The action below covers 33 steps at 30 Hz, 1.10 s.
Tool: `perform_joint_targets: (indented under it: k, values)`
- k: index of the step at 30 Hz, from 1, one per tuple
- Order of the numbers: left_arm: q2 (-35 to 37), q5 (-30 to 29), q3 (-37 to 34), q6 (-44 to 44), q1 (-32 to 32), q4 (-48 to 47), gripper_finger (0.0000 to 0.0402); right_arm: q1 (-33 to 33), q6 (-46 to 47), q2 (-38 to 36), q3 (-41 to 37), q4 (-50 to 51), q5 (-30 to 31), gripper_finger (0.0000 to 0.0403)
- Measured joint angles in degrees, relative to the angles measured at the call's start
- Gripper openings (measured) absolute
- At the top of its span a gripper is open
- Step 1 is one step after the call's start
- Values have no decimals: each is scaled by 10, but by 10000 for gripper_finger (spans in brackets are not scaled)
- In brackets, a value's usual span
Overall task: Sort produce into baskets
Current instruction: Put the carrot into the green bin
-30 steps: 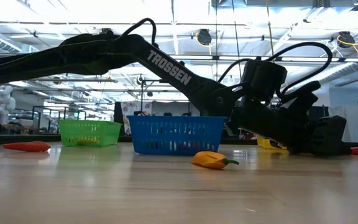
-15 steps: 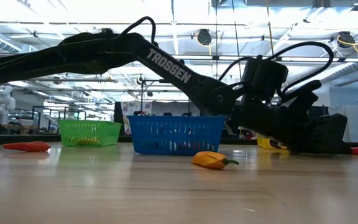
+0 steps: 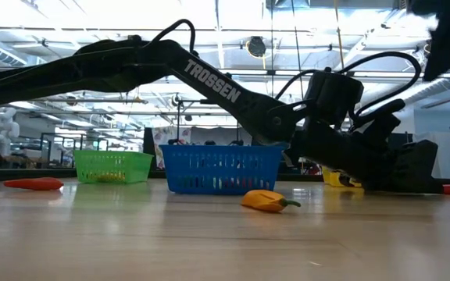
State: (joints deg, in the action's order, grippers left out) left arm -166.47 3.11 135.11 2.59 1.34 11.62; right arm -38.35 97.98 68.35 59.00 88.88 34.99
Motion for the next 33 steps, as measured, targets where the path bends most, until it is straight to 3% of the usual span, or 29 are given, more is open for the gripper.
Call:
perform_joint_targets:
  k: [4,8,18,23,25,29,33]
  values:
    - [0,0,0,0,0,-2,159,51,47,-83,-83,10,-11,1]
    - [0,-1,0,-1,0,1,159,95,26,-125,-147,-22,-74,0]
    - [-1,-2,-1,-1,0,5,159,190,-60,-73,-163,-58,-133,0]
    - [-1,-2,-1,1,0,5,159,296,-86,-82,-163,-62,-151,0]
    - [-1,-3,-1,1,-2,6,159,338,-162,-86,-163,-73,-183,0]
    - [-1,-4,-1,1,-4,6,159,393,-413,-85,-163,-122,-222,0]
    - [-1,-4,-1,1,-4,6,159,425,-601,-76,-163,-138,-233,0]
